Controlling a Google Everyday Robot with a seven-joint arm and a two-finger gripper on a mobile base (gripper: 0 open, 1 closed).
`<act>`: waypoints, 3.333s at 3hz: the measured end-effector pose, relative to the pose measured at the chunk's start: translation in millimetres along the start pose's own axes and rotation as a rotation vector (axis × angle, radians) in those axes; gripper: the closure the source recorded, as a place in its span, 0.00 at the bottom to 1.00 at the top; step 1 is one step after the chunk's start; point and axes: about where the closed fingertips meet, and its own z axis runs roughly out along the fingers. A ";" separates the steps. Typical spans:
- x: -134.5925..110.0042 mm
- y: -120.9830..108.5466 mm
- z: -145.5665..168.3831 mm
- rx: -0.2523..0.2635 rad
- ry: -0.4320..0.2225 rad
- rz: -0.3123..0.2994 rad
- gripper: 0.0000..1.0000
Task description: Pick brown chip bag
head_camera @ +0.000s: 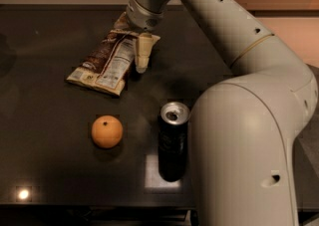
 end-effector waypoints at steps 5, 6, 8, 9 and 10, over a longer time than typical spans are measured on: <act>5.7 -5.9 10.6 0.024 0.176 -0.053 0.88; 6.6 -4.9 -2.7 0.044 0.174 -0.042 1.00; 2.3 -3.5 -47.2 0.093 0.135 -0.023 1.00; -8.5 -2.1 -76.2 0.121 0.116 -0.040 1.00; -19.3 -0.8 -104.3 0.147 0.112 -0.062 1.00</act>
Offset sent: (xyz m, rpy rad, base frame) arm 0.0057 0.0089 -0.0134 -0.1231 -0.0936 -0.0045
